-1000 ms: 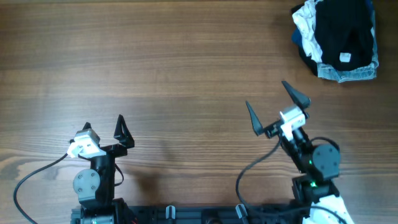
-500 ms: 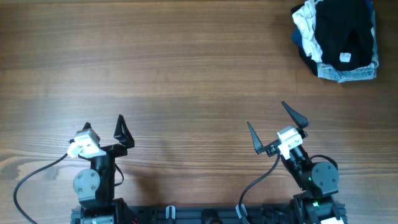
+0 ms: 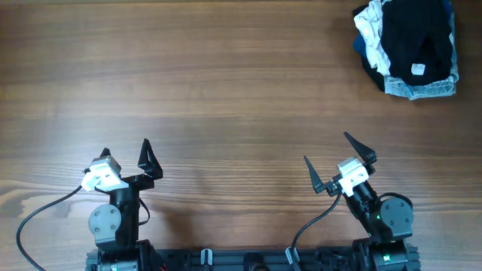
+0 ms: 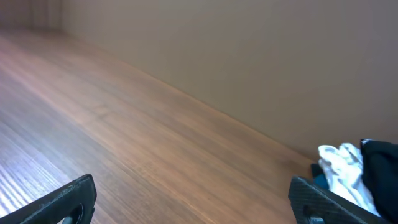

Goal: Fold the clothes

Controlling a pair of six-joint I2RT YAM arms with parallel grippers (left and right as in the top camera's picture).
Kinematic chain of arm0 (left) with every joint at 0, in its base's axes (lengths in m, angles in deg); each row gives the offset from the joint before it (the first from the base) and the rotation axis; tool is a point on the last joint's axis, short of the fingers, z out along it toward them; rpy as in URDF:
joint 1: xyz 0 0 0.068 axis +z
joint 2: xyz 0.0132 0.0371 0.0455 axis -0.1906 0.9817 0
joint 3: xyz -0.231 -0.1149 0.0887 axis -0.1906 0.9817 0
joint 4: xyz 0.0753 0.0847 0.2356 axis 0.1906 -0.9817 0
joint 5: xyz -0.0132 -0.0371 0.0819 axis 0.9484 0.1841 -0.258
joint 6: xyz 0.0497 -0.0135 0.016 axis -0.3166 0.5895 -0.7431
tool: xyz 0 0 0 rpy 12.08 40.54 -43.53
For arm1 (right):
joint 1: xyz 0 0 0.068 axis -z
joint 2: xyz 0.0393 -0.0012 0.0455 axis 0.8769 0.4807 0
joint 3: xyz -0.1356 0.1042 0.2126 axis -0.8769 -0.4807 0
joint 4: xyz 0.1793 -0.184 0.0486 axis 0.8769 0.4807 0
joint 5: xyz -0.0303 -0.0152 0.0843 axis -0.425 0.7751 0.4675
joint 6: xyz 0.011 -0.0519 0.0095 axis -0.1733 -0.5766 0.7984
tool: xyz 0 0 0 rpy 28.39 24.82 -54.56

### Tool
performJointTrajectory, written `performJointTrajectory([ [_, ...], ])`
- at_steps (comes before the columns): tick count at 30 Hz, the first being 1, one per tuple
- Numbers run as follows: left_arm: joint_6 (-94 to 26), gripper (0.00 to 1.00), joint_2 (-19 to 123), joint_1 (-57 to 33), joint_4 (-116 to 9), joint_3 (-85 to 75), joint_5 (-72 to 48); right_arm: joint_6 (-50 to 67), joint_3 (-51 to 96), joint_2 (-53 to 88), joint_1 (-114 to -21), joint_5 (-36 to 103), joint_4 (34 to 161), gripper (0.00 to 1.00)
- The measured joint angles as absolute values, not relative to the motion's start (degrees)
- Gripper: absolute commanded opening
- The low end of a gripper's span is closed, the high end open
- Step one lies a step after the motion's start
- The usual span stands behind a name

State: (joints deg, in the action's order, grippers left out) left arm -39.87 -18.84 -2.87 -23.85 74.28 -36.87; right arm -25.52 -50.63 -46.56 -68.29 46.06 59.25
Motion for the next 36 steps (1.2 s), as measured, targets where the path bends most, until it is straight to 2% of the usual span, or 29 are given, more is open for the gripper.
performJointTrajectory([
  [4,-39.9,1.0,-18.8,-2.9,-23.8,74.3,-36.9,-25.5,-50.6,-46.6,-65.6,48.3,59.7,1.0],
  [16,-39.9,1.0,-18.8,-2.9,-23.8,74.3,-36.9,-28.1,-50.6,-52.4,-65.6,49.4,62.7,1.0],
  [36,-39.9,1.0,-18.8,-2.9,-23.9,74.3,-36.9,-28.1,-50.6,-52.5,-65.6,49.4,62.7,1.0],
])
